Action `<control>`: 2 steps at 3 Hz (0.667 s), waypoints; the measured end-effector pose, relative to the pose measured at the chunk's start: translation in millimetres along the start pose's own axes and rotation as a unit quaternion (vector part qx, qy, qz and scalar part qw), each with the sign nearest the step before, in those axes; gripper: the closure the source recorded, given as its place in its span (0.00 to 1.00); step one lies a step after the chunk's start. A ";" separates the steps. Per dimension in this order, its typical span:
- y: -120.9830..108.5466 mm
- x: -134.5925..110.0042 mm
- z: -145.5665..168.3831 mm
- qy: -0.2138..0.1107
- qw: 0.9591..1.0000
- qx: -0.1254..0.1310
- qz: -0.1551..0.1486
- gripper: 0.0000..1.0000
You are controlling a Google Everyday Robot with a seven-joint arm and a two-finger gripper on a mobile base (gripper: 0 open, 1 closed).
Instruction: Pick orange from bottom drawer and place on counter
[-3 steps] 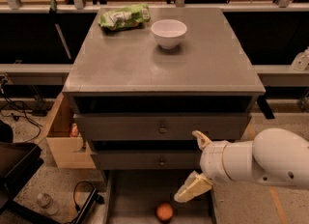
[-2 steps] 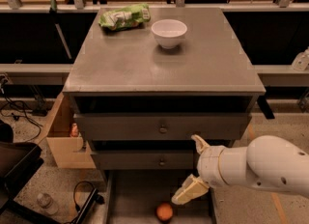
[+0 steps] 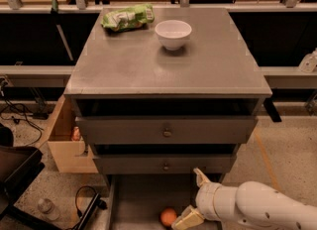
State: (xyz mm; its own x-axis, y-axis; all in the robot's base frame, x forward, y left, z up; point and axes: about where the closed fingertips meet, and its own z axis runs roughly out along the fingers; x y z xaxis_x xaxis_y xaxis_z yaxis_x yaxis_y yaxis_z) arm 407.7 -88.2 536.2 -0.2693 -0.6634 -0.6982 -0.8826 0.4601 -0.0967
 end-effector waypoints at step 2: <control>2.6 84.9 92.7 0.004 0.999 0.008 0.053 0.00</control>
Offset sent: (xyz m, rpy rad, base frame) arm 0.0295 0.0291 -0.2129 -0.0067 0.2010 -0.0604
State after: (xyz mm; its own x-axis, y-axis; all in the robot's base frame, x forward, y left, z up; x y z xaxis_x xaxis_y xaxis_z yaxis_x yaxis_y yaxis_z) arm 418.2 -88.6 410.9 -0.3643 -0.6144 -0.6998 -0.8427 0.5373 -0.0331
